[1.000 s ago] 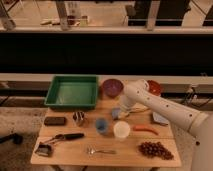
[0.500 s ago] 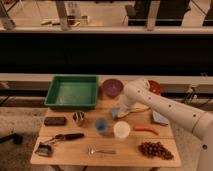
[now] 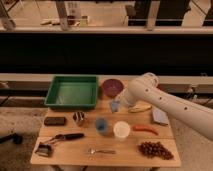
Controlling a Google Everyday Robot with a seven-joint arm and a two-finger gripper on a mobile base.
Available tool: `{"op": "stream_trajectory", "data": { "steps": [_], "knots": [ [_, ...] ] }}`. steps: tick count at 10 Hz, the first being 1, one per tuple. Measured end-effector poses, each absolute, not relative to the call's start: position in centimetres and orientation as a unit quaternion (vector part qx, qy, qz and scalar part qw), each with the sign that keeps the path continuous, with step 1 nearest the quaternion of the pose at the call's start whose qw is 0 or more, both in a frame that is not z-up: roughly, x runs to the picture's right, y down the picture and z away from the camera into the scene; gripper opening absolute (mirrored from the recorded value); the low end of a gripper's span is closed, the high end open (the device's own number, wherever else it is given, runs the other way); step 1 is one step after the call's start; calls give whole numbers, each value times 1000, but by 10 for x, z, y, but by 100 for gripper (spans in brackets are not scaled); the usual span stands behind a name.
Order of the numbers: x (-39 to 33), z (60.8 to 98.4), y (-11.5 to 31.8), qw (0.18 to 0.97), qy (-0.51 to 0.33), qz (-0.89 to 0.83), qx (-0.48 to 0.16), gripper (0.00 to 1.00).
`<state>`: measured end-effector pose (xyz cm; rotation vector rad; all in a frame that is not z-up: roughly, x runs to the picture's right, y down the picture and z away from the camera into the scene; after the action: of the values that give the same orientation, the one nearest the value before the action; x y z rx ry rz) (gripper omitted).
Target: Place sponge in plastic cup
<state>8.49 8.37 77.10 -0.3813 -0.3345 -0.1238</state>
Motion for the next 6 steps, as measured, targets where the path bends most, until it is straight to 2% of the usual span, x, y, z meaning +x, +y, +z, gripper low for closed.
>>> {"op": "stream_trajectory", "data": {
  "steps": [6],
  "knots": [
    [65,698,99,966,-188,-89,-153,0]
  ]
}}
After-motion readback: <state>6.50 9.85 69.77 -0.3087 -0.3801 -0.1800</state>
